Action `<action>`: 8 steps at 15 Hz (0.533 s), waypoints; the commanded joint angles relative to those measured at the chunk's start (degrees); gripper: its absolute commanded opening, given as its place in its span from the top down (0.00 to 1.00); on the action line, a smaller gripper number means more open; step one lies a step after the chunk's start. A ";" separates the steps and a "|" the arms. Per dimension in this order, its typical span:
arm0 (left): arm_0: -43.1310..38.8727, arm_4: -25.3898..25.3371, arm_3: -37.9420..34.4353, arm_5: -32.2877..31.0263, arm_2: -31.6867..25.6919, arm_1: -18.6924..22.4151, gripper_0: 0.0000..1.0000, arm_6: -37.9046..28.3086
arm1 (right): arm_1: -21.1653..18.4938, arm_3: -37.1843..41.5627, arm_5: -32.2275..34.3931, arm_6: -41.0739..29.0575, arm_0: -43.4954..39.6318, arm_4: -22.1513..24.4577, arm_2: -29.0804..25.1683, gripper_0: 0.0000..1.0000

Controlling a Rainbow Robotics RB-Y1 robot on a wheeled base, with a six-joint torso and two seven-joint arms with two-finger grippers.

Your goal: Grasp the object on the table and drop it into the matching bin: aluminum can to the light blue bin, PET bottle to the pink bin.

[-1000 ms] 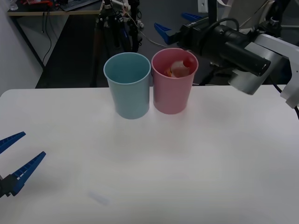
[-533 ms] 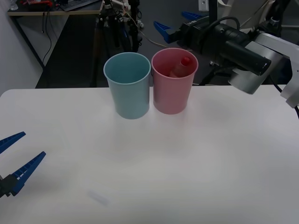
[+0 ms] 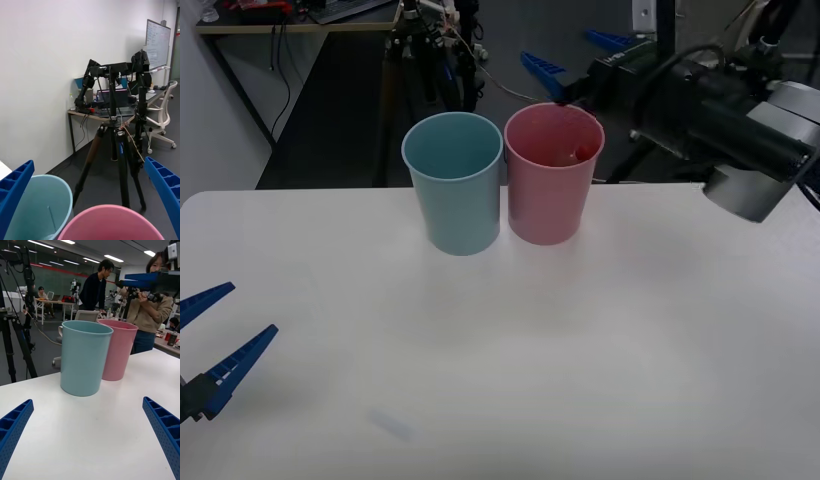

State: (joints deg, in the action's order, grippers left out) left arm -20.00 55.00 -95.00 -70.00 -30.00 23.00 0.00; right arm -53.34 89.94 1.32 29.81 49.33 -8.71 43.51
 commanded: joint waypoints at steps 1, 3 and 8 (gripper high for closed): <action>0.00 0.00 0.00 0.00 0.00 0.00 0.00 0.00 | -3.88 7.44 -0.62 0.07 -5.56 0.97 -3.70 0.00; 0.00 0.00 0.00 0.00 0.00 0.00 0.00 0.00 | -5.55 11.75 -0.62 -0.19 -10.13 2.38 -7.48 0.00; 0.00 0.00 0.00 0.00 0.00 0.00 0.00 0.00 | -10.38 23.00 0.09 -1.51 -26.56 5.10 -18.37 0.00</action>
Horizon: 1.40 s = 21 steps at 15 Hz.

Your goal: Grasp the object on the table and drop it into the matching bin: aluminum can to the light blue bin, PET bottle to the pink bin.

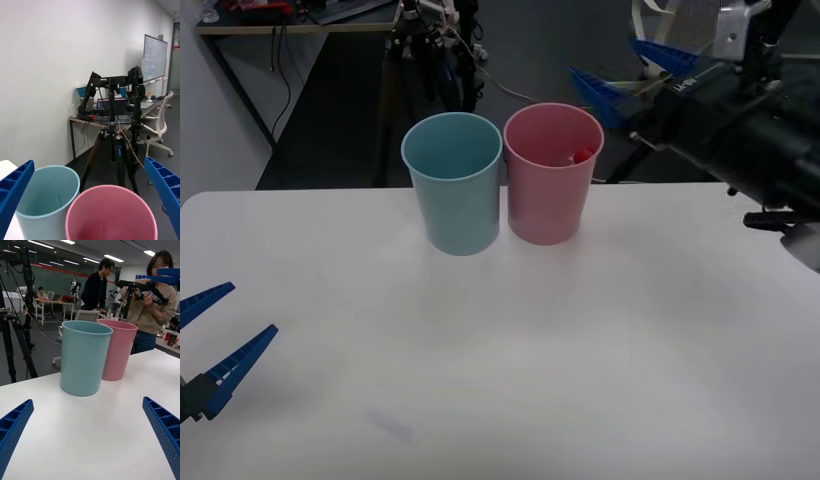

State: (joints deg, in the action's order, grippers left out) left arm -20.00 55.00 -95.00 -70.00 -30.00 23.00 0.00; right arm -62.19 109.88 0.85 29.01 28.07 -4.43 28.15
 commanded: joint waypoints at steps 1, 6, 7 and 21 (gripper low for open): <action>0.00 0.00 0.00 0.00 0.00 0.00 0.00 0.00 | -2.85 4.81 1.43 -1.32 -9.35 1.36 -4.95 0.00; 0.00 0.00 0.00 0.00 0.00 0.00 0.00 0.00 | -3.12 10.18 5.56 -12.22 -25.26 11.38 -14.44 0.00; 0.00 0.00 0.00 0.00 0.00 0.00 0.00 0.00 | -2.32 11.23 6.00 -15.48 -28.16 14.89 -16.37 0.00; 0.00 0.00 0.00 0.00 0.00 0.00 0.00 0.00 | 17.01 13.34 21.82 -39.82 -53.82 54.97 -30.70 0.00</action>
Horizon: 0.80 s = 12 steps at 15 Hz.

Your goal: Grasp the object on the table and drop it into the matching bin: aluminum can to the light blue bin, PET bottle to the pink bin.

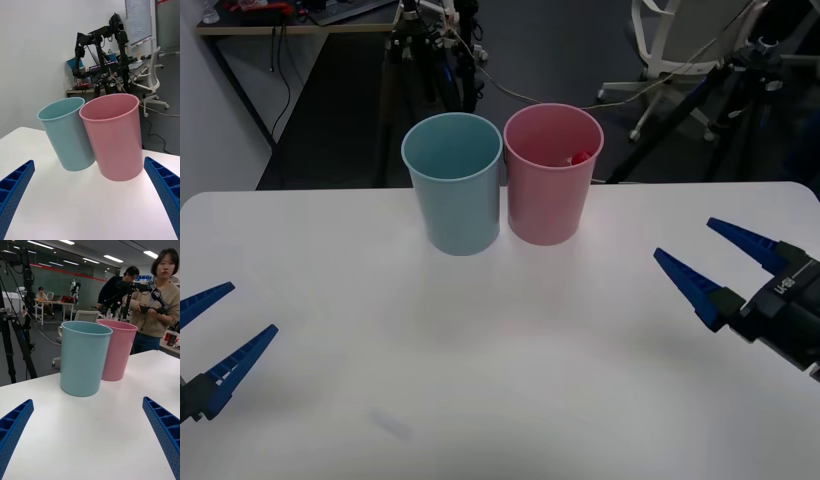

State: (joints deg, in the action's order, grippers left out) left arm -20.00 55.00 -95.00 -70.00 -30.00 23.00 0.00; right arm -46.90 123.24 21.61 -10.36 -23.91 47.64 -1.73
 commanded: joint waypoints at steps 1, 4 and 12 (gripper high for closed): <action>0.00 0.00 0.00 0.00 0.00 0.00 0.00 0.00 | 3.13 -0.02 2.47 -0.62 -2.90 4.39 -1.61 0.00; 0.00 0.00 0.00 0.00 0.00 0.00 0.00 0.00 | 7.96 -1.07 9.24 -0.98 -3.87 8.43 -4.33 0.00; 0.00 0.00 0.00 0.00 0.00 0.00 0.00 0.00 | 10.33 -1.69 15.92 -1.50 -4.04 11.51 -6.27 0.00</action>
